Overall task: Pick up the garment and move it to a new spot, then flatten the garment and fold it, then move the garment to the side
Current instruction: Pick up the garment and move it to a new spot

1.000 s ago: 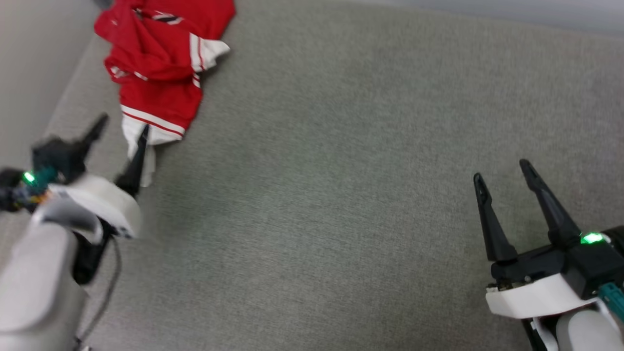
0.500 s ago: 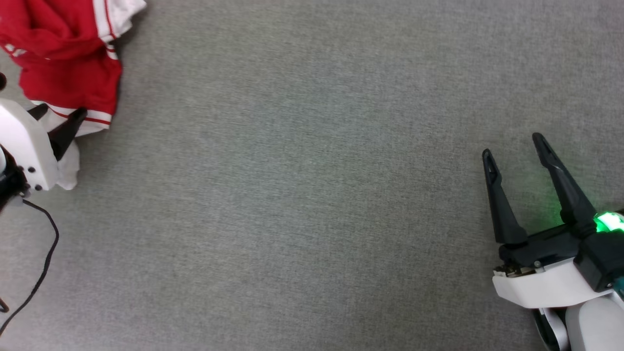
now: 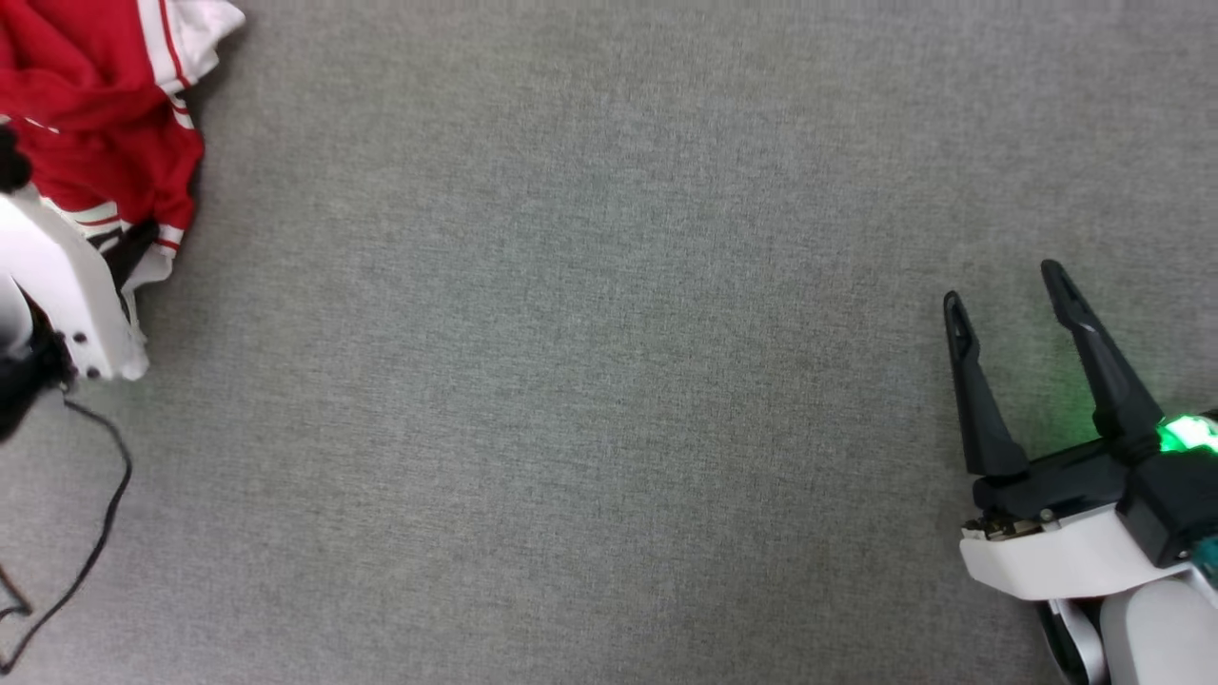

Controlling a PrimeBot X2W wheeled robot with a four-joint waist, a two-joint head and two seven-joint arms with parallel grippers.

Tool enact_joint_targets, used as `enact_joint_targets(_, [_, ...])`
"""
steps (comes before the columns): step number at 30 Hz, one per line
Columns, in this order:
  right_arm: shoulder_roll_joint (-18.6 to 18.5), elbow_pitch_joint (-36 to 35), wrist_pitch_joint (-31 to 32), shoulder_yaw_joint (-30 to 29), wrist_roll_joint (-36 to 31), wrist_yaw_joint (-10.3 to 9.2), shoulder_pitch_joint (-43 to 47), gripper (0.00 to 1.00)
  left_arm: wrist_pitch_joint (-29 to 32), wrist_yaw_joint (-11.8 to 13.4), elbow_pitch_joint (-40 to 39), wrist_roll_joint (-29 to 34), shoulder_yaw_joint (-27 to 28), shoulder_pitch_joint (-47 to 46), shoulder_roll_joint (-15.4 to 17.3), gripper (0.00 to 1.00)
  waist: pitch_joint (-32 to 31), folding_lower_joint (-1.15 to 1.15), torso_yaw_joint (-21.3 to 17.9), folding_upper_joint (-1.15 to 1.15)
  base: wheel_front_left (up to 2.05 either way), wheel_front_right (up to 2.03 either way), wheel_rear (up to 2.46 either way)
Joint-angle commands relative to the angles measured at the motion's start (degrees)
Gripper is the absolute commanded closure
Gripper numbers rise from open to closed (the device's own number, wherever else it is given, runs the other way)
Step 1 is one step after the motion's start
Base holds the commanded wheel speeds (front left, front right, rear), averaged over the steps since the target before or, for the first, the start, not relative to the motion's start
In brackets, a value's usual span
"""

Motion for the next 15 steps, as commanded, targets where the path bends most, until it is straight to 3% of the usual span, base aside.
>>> enact_joint_targets(1, [0.34,0.38,-0.12,0.29,-0.27,-0.02,-0.18,0.00,-1.87,0.12,0.43,1.72,-1.41,1.80,0.88,1.00,-2.52,-0.01,-0.09,0.00,0.00,0.00,0.00])
enact_joint_targets(8, [2.09,3.61,-0.11,0.26,2.22,-0.02,1.87,0.00,-16.15,0.61,-1.75,9.50,-2.59,1.42,5.85,1.00,-12.45,-0.01,0.12,0.00,0.00,0.00,0.00])
enact_joint_targets(15, [3.68,5.63,-0.12,0.59,3.83,-0.02,4.12,0.00,-22.58,3.16,-8.60,18.04,-3.08,-2.64,9.94,1.00,-20.21,-0.01,-0.65,0.00,0.00,0.00,0.00])
